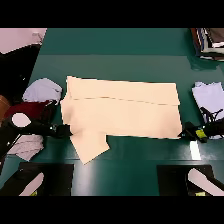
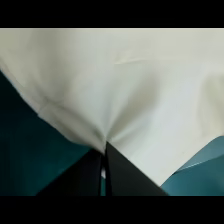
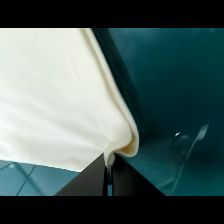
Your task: Fold the shirts.
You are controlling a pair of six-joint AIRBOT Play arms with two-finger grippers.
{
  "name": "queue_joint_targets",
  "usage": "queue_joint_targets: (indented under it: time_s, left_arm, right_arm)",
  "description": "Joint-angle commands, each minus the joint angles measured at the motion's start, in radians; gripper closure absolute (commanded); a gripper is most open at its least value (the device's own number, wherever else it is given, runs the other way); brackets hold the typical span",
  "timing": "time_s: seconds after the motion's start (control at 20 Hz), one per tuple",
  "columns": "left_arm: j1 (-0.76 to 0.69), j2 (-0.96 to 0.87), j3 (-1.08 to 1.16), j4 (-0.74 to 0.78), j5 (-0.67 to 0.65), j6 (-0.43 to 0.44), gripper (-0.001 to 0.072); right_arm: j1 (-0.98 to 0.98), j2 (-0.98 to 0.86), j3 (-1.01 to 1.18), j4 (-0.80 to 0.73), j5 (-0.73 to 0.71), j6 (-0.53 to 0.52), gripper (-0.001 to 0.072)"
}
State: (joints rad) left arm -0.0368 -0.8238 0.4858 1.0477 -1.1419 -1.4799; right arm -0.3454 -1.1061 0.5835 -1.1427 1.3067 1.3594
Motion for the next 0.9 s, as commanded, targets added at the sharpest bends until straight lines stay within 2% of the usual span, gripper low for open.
queue_joint_targets:
  time_s: [0.0,0.25,0.4,0.5,0.7,0.85]
  left_arm:
    - [0.000,0.050,0.027,0.103,-0.145,-0.006,0.0685]
    - [0.000,0.364,0.028,0.097,-0.407,-0.161,0.0684]
    - [0.000,0.360,0.075,0.100,-0.378,-0.166,0.0684]
    - [0.000,0.259,0.130,0.131,-0.269,-0.113,0.0684]
    - [0.000,-0.089,0.327,0.153,-0.048,-0.014,0.0682]
    - [0.000,-0.362,0.514,0.152,0.024,0.021,0.0681]
  right_arm:
    - [0.078,0.066,0.041,-0.074,0.048,0.001,0.0692]
    - [0.113,0.296,0.121,-0.300,0.268,0.002,0.0693]
    - [0.113,0.352,0.193,-0.267,0.238,0.013,0.0694]
    - [0.118,0.296,0.257,-0.213,0.187,0.012,0.0694]
    - [0.215,0.056,0.420,-0.188,0.078,0.011,0.0693]
    - [0.288,-0.158,0.555,-0.183,0.044,0.012,0.0692]
